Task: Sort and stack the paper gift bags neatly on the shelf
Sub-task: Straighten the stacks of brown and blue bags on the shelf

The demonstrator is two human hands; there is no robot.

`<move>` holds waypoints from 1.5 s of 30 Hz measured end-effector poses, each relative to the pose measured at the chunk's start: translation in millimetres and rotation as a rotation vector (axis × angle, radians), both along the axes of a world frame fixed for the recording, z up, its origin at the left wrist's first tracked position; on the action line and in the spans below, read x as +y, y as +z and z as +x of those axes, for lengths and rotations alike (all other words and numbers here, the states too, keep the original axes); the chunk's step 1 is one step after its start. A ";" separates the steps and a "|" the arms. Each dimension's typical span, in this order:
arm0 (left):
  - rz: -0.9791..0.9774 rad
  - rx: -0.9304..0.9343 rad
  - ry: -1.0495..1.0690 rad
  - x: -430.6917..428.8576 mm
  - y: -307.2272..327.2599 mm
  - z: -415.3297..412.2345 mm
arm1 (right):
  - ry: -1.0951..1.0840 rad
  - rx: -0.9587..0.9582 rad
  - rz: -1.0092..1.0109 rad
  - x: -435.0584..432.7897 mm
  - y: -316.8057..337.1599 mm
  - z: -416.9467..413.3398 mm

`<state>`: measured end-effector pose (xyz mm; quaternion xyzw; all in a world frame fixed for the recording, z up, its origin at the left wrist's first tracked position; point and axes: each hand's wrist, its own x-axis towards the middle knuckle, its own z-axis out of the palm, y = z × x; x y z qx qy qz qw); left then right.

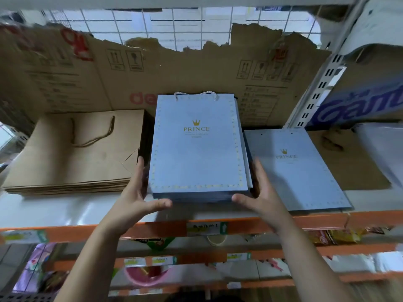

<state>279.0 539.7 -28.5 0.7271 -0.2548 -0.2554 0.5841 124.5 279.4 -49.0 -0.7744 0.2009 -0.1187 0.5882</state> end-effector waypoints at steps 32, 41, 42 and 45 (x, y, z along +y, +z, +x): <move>0.530 -0.691 0.099 -116.1 46.2 109.5 | -0.115 0.252 -0.848 -44.3 59.2 168.4; 0.575 -0.713 0.116 -128.4 16.1 121.0 | -0.062 0.328 -0.778 -48.0 36.7 174.2; 0.568 -0.708 0.111 -128.6 16.6 121.9 | -0.059 0.330 -0.773 -48.3 37.2 174.7; 0.564 -0.715 0.107 -126.5 22.6 121.0 | -0.063 0.335 -0.758 -48.5 44.5 171.0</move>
